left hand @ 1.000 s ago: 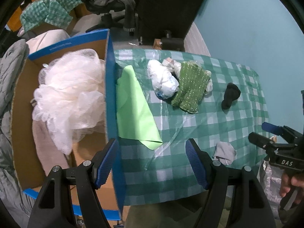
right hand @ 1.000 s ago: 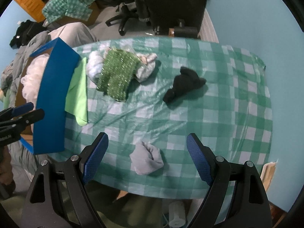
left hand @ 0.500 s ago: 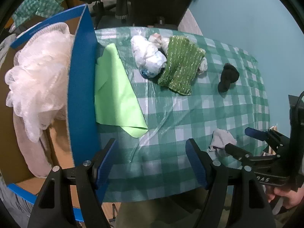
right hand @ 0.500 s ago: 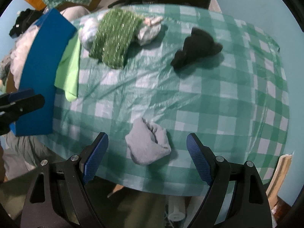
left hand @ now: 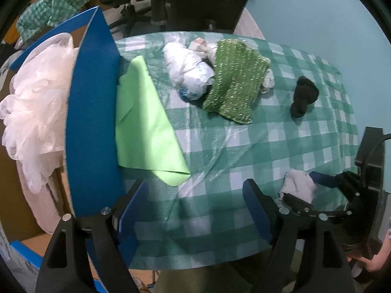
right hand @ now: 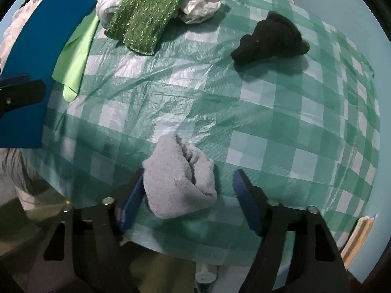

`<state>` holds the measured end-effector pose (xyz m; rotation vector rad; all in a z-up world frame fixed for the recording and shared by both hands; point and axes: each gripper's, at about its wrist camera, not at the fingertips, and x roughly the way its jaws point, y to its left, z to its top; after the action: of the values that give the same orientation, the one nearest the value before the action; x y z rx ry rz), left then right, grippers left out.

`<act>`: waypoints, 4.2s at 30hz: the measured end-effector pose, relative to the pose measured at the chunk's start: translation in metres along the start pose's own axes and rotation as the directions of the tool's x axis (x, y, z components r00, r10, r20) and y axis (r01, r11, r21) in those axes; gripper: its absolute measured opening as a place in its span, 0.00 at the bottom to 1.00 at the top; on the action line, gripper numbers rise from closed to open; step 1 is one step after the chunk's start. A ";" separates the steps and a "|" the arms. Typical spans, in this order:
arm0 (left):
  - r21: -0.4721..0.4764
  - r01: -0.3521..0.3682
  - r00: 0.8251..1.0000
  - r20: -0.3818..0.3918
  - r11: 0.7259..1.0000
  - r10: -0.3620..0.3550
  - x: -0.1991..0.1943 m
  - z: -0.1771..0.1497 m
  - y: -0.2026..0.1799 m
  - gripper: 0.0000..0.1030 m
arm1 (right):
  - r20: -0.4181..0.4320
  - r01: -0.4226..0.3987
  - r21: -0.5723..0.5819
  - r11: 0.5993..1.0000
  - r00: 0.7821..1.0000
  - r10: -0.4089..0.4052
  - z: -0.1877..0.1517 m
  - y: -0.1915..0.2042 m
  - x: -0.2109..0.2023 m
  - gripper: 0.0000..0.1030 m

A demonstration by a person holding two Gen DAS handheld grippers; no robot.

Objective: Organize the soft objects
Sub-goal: 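Grasp the grey sock with the right gripper, then pinch the light green cloth with the left gripper and lift it, then carry the green cloth in the left gripper while the right carries the sock toward the box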

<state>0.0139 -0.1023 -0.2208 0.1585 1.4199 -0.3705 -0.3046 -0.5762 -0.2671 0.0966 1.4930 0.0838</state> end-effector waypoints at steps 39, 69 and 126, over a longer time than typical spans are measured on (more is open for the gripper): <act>-0.212 -0.135 0.990 -0.059 0.968 0.125 0.061 0.055 0.053 0.75 | 0.055 -0.082 0.030 0.996 0.995 0.080 0.044 -0.034 -0.026 0.33; -0.119 -0.103 0.995 0.006 0.988 0.104 0.037 -0.001 0.054 0.04 | 0.109 -0.067 0.073 0.995 0.992 0.058 0.041 -0.032 -0.047 0.33; -0.224 -0.095 0.947 0.281 0.970 0.158 -0.122 -0.029 0.104 0.04 | 0.244 -0.108 -0.210 0.972 0.957 0.159 0.109 0.111 -0.144 0.33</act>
<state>0.0098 0.0227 -0.1172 0.0209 1.1345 -0.1295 -0.2063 -0.4836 -0.1031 0.0485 1.2079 0.3157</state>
